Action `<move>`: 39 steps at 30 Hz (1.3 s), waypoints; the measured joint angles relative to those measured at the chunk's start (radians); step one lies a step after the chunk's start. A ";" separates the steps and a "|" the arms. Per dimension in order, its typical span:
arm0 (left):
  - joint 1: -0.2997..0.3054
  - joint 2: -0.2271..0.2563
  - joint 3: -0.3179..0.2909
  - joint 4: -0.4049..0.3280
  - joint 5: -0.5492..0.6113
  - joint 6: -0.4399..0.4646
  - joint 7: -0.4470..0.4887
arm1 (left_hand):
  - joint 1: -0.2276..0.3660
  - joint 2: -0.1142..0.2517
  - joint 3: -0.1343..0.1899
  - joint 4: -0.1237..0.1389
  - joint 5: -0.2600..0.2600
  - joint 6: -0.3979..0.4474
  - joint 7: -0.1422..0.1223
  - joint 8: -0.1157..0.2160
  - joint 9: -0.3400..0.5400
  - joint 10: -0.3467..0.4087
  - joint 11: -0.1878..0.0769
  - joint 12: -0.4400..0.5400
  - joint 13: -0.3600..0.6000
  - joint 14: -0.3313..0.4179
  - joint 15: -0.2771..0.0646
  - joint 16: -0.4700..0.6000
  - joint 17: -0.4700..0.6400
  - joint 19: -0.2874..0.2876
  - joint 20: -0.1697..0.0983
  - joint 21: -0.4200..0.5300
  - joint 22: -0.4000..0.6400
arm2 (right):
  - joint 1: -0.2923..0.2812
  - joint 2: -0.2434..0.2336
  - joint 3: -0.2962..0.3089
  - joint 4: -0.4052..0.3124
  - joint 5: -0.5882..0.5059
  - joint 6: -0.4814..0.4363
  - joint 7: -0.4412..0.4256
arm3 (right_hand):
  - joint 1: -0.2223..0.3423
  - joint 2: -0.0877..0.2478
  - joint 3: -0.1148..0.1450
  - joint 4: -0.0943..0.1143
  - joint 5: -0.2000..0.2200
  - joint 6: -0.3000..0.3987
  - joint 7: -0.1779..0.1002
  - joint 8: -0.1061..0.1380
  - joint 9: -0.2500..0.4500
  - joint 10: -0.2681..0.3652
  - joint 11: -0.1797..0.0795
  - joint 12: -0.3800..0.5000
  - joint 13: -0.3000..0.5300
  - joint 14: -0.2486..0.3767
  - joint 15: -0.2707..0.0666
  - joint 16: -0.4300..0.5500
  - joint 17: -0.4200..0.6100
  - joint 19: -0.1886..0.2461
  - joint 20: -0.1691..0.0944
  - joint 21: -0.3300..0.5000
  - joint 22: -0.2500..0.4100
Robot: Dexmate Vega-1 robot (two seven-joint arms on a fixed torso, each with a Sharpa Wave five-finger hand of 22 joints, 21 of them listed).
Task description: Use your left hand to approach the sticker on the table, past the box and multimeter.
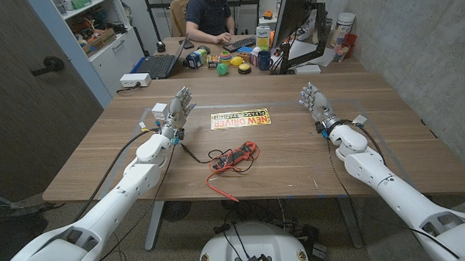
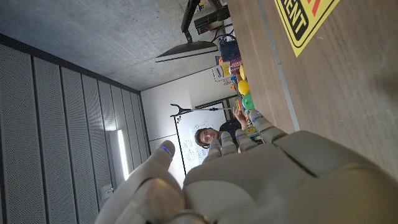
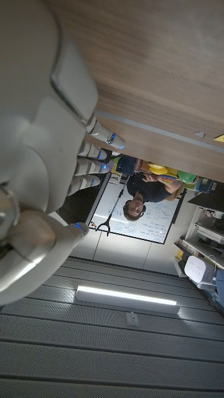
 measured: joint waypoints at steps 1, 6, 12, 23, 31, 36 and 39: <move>-0.003 -0.004 -0.002 0.007 0.000 0.000 -0.003 | 0.000 0.000 0.000 0.000 0.000 0.000 0.000 0.000 0.000 0.000 0.000 0.000 0.000 0.000 0.000 0.000 0.000 0.000 0.000 0.000 0.000 | 0.000 0.013 0.015 0.002 -0.019 -0.011 0.013 | 0.004 0.004 0.000 0.000 0.000 0.000 0.000 0.000 0.000 0.000 0.000 0.000 0.000 0.000 0.000 0.000 0.000 0.000 0.000 0.012 0.000; -0.012 -0.017 -0.013 0.027 0.003 0.000 -0.012 | 0.000 0.000 0.000 0.000 0.000 0.000 0.000 0.000 0.000 0.000 0.000 0.000 0.000 0.000 0.000 0.000 0.000 0.000 0.000 0.000 0.000 | 0.000 0.051 0.061 0.007 -0.089 -0.043 0.057 | 0.005 0.005 0.000 0.000 0.000 0.000 0.000 0.000 0.000 0.000 0.000 0.000 0.000 0.000 0.000 0.000 0.000 0.000 0.000 0.017 0.000; -0.022 -0.035 -0.020 0.050 0.017 -0.011 -0.013 | 0.000 0.000 -0.004 0.002 0.000 0.020 -0.020 0.009 0.000 0.005 -0.004 0.007 0.000 0.033 0.032 0.015 0.005 0.029 0.040 0.000 0.000 | -0.006 0.101 0.124 0.008 -0.168 -0.078 0.104 | 0.005 0.005 0.000 0.000 0.000 0.000 0.000 0.000 0.000 0.000 0.000 0.000 0.000 0.000 0.000 0.000 0.000 0.000 0.000 0.017 0.000; -0.046 -0.089 -0.036 0.105 0.150 -0.208 0.081 | -0.010 -0.053 -0.039 -0.014 0.009 0.033 -0.050 0.011 -0.001 0.007 -0.018 0.003 0.000 0.042 0.009 0.014 0.002 0.041 0.034 -0.007 0.000 | -0.022 0.207 0.253 0.000 -0.268 -0.115 0.163 | 0.005 0.005 0.000 0.000 0.000 0.006 0.005 0.000 0.000 0.000 0.000 0.000 0.000 0.000 0.000 0.000 0.001 0.000 0.000 0.013 0.000; -0.053 -0.110 -0.047 0.092 0.294 -0.289 0.213 | 0.013 -0.103 -0.071 -0.046 0.015 0.060 -0.177 0.013 0.000 0.018 -0.059 0.009 0.000 0.053 0.011 0.010 0.002 0.051 0.065 -0.023 -0.003 | -0.025 0.246 0.299 -0.003 -0.314 -0.128 0.192 | 0.005 0.005 0.000 0.000 0.000 0.006 0.005 0.000 0.000 0.000 -0.001 0.000 0.000 0.000 0.000 0.000 0.005 0.000 0.000 0.011 0.000; -0.045 -0.111 -0.055 0.038 0.294 -0.289 0.213 | 0.021 -0.124 -0.086 -0.061 0.022 0.113 -0.180 0.022 0.005 0.083 -0.082 0.026 0.000 0.110 0.020 0.027 0.002 0.093 0.096 -0.023 -0.003 | -0.025 0.246 0.299 -0.003 -0.336 -0.132 0.206 | 0.005 0.005 0.000 0.000 0.000 0.006 0.005 0.000 0.000 0.000 -0.001 0.000 0.000 0.000 0.000 0.000 0.005 0.000 0.000 0.011 0.000; -0.043 -0.109 -0.056 0.014 0.518 -0.264 0.432 | 0.028 -0.139 -0.095 -0.070 0.022 0.132 -0.180 0.030 0.005 0.083 -0.082 0.024 0.000 0.109 0.019 0.027 0.002 0.093 0.096 -0.029 -0.004 | -0.032 0.279 0.336 -0.008 -0.345 -0.133 0.212 | 0.005 0.005 0.000 0.000 0.000 0.005 0.005 0.000 0.000 0.000 -0.001 0.000 0.000 0.000 0.000 0.000 0.005 0.000 0.000 0.011 0.000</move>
